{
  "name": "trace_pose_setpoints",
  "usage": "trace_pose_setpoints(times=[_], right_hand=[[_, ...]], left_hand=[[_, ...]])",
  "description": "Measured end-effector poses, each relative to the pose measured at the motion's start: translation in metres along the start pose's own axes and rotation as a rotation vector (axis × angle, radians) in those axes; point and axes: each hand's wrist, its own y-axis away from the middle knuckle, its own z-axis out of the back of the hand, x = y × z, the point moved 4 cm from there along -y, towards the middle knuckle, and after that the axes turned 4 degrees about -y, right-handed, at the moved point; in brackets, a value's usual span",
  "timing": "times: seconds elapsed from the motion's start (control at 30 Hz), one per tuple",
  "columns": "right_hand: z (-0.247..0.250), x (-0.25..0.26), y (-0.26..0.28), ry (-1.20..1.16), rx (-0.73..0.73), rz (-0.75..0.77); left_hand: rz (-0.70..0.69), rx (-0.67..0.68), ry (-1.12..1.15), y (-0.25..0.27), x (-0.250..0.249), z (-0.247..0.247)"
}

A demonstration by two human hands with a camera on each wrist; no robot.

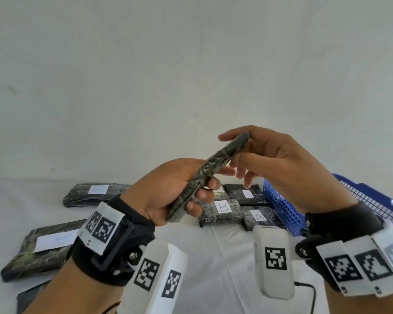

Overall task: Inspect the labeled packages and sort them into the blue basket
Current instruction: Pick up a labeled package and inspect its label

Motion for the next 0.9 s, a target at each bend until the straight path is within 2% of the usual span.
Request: trace_pose_setpoints(times=[0.1,0.2,0.27,0.33,0.43,0.63,0.73,0.8,0.83,0.9], right_hand=[[0.015,-0.001,0.013,0.083,-0.011,0.011],[0.037,-0.015,0.032,0.198,-0.151,-0.01],[0.048,-0.024,0.046,0.292,-0.226,-0.019],[0.051,-0.025,0.058,0.386,-0.174,-0.026],[0.06,-0.025,0.071,0.484,-0.005,-0.126],[0.135,-0.045,0.062,0.52,0.083,-0.326],[0.174,-0.053,0.057,0.591,0.193,-0.43],[0.199,-0.067,0.053,0.718,0.22,-0.497],[0.211,-0.078,0.051,0.801,0.221,-0.518],[0.237,-0.109,0.047,0.992,0.209,-0.565]], left_hand=[[-0.03,-0.085,-0.123,0.001,-0.002,0.001],[-0.137,-0.206,-0.476,0.001,-0.006,0.006],[-0.173,-0.213,-0.551,-0.003,-0.007,-0.001],[-0.205,-0.235,-0.607,-0.008,-0.007,-0.014],[-0.306,-0.256,-0.742,-0.024,-0.01,-0.035],[-0.463,-0.163,-0.862,-0.085,-0.003,-0.093],[-0.442,-0.083,-0.814,-0.127,0.008,-0.117],[-0.376,-0.041,-0.728,-0.156,0.018,-0.129],[-0.342,-0.027,-0.74,-0.171,0.024,-0.134],[-0.293,-0.012,-0.943,-0.195,0.034,-0.142]])
